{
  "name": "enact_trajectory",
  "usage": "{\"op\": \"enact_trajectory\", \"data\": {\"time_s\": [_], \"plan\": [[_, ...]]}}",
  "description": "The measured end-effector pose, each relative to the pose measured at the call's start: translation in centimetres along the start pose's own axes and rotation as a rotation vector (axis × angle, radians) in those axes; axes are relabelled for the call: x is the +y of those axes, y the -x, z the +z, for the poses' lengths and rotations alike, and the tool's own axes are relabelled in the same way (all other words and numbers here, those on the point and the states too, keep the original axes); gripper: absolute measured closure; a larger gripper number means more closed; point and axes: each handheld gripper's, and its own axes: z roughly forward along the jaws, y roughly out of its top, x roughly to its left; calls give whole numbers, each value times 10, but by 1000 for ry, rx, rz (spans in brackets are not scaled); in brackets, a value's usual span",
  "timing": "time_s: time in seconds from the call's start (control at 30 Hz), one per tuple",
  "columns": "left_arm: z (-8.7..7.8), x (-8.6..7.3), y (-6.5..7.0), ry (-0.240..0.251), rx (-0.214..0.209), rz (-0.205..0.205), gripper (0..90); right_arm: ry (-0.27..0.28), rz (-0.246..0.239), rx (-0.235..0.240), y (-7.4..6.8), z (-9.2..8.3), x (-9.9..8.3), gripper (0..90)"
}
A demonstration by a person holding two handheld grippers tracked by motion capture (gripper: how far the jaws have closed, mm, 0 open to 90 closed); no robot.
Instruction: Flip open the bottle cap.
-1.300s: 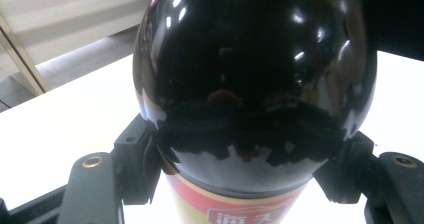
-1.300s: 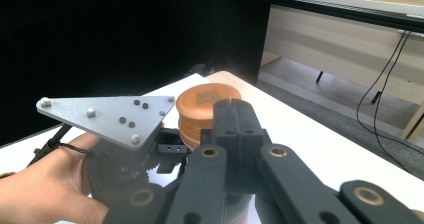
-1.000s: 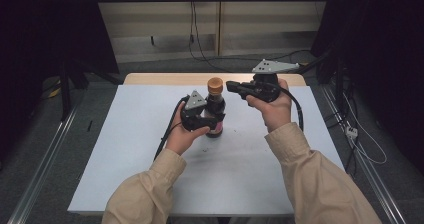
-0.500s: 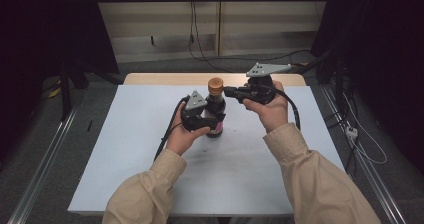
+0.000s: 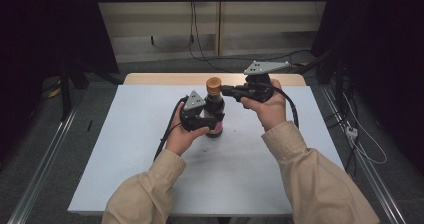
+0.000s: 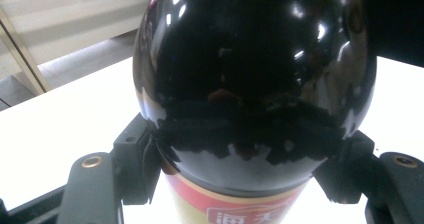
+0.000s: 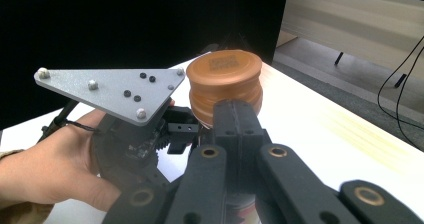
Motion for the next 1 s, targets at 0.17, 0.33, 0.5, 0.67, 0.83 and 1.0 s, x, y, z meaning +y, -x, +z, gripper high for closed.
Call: {"op": "enact_trajectory", "data": {"time_s": [0.17, 0.33, 0.5, 0.67, 0.83, 1.0], "plan": [[0, 0, 0, 1, 0, -3, 309, 1, 2, -2, 0, 1, 1, 900], [0, -1, -1, 4, -2, -11, 309, 2, 8, -1, -1, 2, 4, 900], [0, -1, -1, 4, -2, -12, 309, 2, 7, 1, -2, 2, 6, 900], [-1, -1, -1, 3, -2, -14, 308, 4, 11, 1, -2, 3, 8, 900], [-1, -1, -2, 4, -1, -13, 309, 2, 13, 5, -3, 4, 9, 900], [-1, -1, -1, 4, 0, -12, 308, 6, 11, -1, -4, 3, 10, 900]]}}
